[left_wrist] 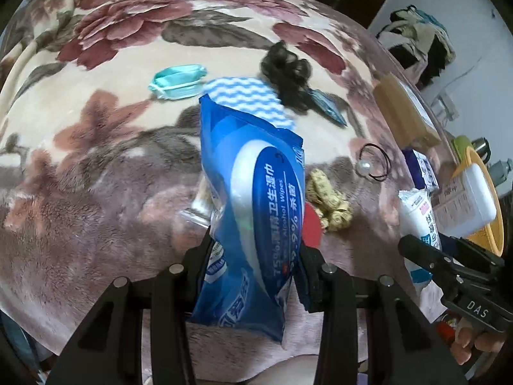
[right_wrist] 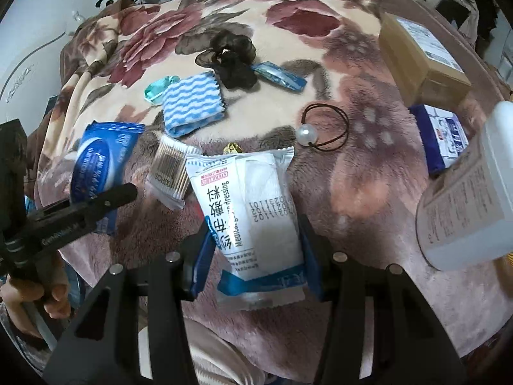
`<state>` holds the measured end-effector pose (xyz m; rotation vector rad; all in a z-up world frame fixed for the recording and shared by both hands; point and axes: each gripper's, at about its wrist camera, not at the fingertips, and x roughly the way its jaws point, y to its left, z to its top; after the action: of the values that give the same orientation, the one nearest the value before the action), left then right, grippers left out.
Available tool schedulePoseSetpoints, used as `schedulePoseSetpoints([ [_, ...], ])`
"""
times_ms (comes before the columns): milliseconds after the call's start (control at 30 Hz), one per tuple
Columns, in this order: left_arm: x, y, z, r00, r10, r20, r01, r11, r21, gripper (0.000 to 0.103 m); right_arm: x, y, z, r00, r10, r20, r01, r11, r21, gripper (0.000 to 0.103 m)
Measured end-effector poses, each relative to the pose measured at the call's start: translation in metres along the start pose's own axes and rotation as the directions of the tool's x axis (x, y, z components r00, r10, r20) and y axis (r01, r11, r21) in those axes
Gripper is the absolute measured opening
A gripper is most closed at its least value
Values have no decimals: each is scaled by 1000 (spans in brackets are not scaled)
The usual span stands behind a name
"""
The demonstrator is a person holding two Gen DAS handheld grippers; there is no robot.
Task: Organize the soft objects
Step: 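Carry the blue wipes pack and white gauze packet toward the orange basket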
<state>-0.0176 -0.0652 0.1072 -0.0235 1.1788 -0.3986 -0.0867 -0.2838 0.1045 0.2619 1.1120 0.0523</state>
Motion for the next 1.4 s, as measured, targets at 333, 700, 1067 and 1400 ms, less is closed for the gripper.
schedulePoseSetpoints([
  [333,-1,-21,0,1000,3,-7,-3,999,39,43,-15,-11,-8,1000,-7,15,7,1000,11,50],
  [700,-10,-36,-1,1000,1,4,-2,998,66,43,-34,-14,-11,999,-11,46,10,1000,21,50],
  [1067,-36,-74,18,998,-45,39,40,993,113,43,-72,-23,-2,993,-9,116,5,999,32,50],
  [1400,-57,-146,50,990,-126,62,112,975,191,43,-130,-60,14,972,-70,226,55,996,74,50],
])
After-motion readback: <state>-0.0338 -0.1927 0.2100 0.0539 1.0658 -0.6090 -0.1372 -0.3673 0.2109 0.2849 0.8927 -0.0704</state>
